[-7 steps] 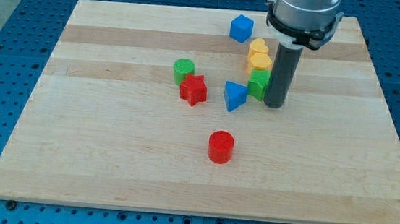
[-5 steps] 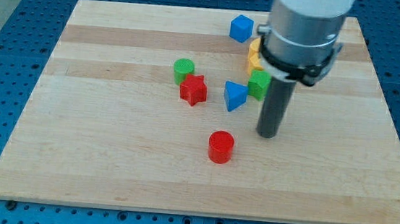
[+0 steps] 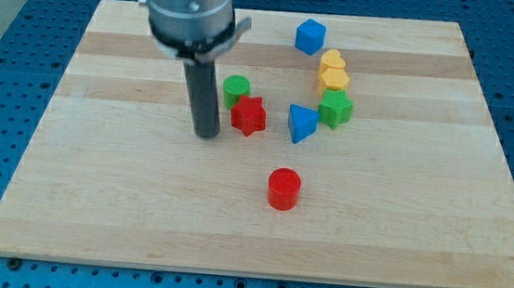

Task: Slide green circle closer to blue cube

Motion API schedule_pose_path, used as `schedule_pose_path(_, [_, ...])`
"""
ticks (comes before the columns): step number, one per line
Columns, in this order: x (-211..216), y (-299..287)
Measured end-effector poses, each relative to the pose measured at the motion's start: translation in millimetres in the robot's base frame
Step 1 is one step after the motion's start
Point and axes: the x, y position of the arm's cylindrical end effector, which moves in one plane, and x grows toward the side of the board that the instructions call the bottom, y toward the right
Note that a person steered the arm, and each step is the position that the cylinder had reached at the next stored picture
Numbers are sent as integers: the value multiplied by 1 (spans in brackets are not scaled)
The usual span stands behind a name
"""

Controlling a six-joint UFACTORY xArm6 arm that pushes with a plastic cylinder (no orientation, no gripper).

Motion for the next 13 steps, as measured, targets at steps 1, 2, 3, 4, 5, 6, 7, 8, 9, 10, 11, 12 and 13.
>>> schedule_pose_path(1, [-4,1])
schedule_pose_path(2, [-33,23])
schedule_pose_path(3, [-64,44])
schedule_pose_path(4, [-76,49])
schedule_pose_path(5, [-75,49])
schedule_pose_path(6, [-93,58])
schedule_pose_path(7, [-110,74])
schedule_pose_path(8, [-110,73])
schedule_pose_path(9, [-109,57])
schedule_pose_path(10, [-122,60])
schedule_pose_path(11, [-123,93])
schedule_pose_path(12, [-123,119])
schedule_pose_path(13, [-120,120])
